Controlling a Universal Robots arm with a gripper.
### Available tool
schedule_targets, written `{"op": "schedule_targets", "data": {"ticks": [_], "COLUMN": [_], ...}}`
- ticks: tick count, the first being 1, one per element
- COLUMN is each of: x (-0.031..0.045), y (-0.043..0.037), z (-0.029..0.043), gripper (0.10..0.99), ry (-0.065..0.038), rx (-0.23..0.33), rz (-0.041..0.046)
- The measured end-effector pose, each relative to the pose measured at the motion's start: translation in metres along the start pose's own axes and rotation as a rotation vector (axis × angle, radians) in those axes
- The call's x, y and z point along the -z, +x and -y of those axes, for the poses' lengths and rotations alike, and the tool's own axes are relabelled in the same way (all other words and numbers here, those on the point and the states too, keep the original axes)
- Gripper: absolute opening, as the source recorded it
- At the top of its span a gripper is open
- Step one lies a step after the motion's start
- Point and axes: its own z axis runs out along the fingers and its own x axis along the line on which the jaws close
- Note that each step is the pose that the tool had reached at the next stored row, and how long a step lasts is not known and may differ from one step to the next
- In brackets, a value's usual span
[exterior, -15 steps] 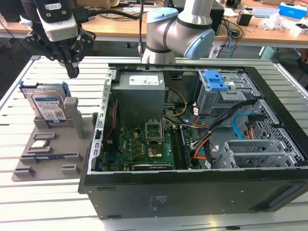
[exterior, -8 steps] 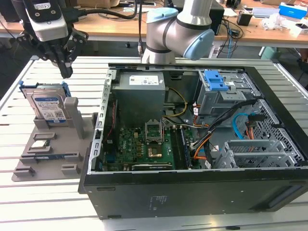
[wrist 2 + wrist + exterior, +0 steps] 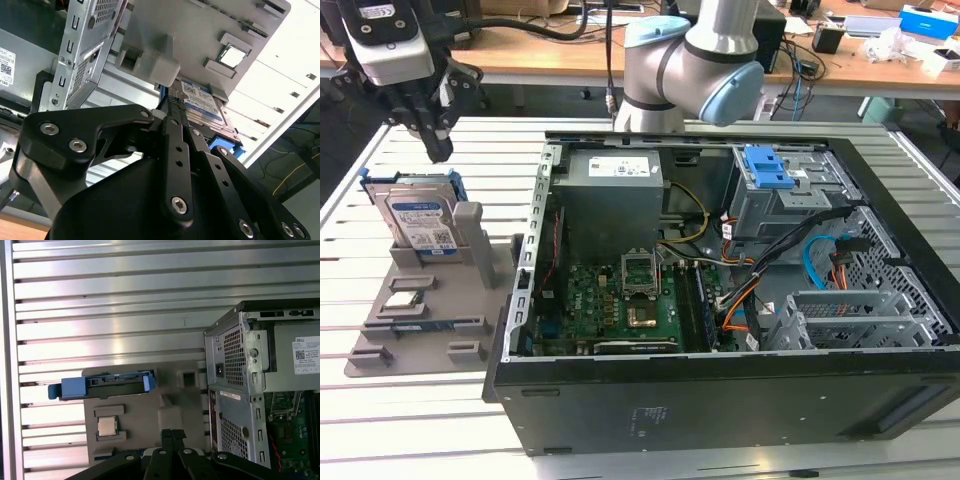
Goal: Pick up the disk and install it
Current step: 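Reach for the disk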
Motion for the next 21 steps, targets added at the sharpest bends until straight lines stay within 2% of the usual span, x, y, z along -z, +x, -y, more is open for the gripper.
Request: {"op": "schedule_targets", "data": {"ticks": [3,16,17,21], "x": [0.0002,0.0006,0.0008,0.001], "y": [0.0063,0.0234,0.0296,0.0384], "z": [0.0005,0.0018,0.0022,0.0029], "gripper": [0.106,0.106,0.106,0.106], "ry": [0.0,0.0,0.0,0.0], "rx": [0.0,0.0,0.0,0.0], "rz": [0.0,0.0,0.0,0.0]}}
